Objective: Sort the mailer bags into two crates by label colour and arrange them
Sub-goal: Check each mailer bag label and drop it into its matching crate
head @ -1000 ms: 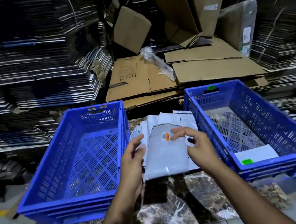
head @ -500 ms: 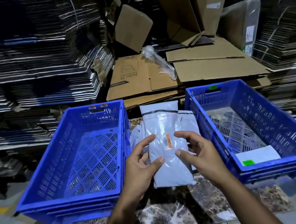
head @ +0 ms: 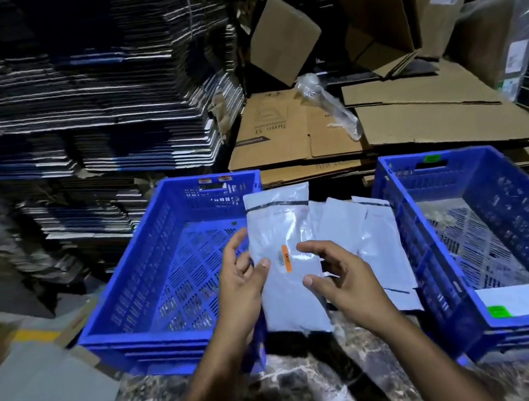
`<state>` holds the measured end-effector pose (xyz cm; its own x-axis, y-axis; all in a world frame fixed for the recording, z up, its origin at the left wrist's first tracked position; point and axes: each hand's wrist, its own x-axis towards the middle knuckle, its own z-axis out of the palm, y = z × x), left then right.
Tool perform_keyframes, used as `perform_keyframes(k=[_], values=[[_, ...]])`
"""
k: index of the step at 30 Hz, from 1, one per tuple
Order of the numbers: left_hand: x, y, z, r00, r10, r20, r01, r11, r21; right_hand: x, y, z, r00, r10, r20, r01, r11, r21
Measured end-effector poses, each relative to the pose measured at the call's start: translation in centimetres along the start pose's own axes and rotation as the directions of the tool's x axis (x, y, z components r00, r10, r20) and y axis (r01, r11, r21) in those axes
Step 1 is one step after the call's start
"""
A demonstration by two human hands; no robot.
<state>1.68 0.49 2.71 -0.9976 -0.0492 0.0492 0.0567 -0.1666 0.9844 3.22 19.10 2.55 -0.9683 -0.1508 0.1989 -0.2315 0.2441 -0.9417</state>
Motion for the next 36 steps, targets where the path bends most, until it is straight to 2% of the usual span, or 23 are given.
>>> perform_keyframes(k=[2,4,6,9,12,16,18,21,23,24,25,27,29,32,34,36], values=[[1.7,1.6,-3.0,0.997,0.046,-0.059,-0.041,0.996,0.076,0.9,-0.1,1.9,1.0,-0.001,0.001,0.001,0.996,0.088],[4.0,3.8,-6.7,0.991,0.13,-0.04,-0.116,0.963,0.244,1.8,0.5,4.0,0.999,0.012,-0.044,-0.01,0.998,0.064],[6.7,5.7,-10.2,0.979,0.189,0.072,-0.202,0.903,0.38,2.5,1.4,6.3,0.998,0.016,-0.063,-0.023,0.993,-0.117],[10.4,6.3,-14.5,0.955,0.163,0.246,-0.283,0.748,0.601,3.5,3.0,10.2,0.988,0.113,0.106,-0.066,0.926,-0.371],[13.2,3.9,-17.3,0.948,-0.039,0.316,-0.246,0.54,0.805,3.4,4.5,13.3,0.948,0.212,0.236,-0.054,0.841,-0.539],[15.8,-3.0,-20.4,0.862,-0.409,0.301,-0.185,0.299,0.936,2.7,5.0,15.0,0.952,0.239,0.194,-0.101,0.838,-0.535],[16.0,-6.2,-21.4,0.786,-0.557,0.27,-0.168,0.228,0.959,2.8,5.2,15.3,0.959,0.234,0.159,-0.107,0.819,-0.563],[14.2,-8.0,-21.0,0.571,-0.801,0.178,-0.159,0.105,0.982,2.8,5.7,15.5,0.961,0.234,0.144,-0.11,0.808,-0.579],[13.4,-9.0,-21.0,0.495,-0.859,0.129,-0.113,0.084,0.99,2.7,5.8,15.5,0.965,0.223,0.14,-0.094,0.79,-0.606],[13.2,-9.1,-20.9,0.501,-0.854,0.141,-0.087,0.112,0.99,2.6,5.8,15.4,0.967,0.212,0.141,-0.083,0.786,-0.613],[13.1,-9.1,-20.9,0.537,-0.828,0.16,-0.07,0.146,0.987,2.5,5.8,15.3,0.971,0.192,0.142,-0.065,0.785,-0.616],[12.9,-8.3,-20.5,0.637,-0.757,0.148,-0.001,0.191,0.982,2.4,6.0,14.8,0.98,0.132,0.151,-0.016,0.803,-0.596],[12.5,-7.2,-19.7,0.748,-0.648,0.142,0.017,0.233,0.972,2.8,6.7,13.5,0.992,0.089,0.09,-0.026,0.84,-0.541],[11.0,-5.5,-17.4,0.872,-0.447,0.2,-0.022,0.372,0.928,4.4,8.9,9.7,0.97,0.158,-0.185,-0.232,0.834,-0.502],[9.4,-4.8,-14.8,0.913,-0.319,0.255,-0.06,0.512,0.857,5.7,10.6,6.5,0.905,0.257,-0.338,-0.401,0.778,-0.484],[7.8,-4.6,-11.7,0.925,-0.21,0.317,-0.148,0.569,0.809,6.8,12.5,3.9,0.85,0.369,-0.376,-0.52,0.701,-0.488]])
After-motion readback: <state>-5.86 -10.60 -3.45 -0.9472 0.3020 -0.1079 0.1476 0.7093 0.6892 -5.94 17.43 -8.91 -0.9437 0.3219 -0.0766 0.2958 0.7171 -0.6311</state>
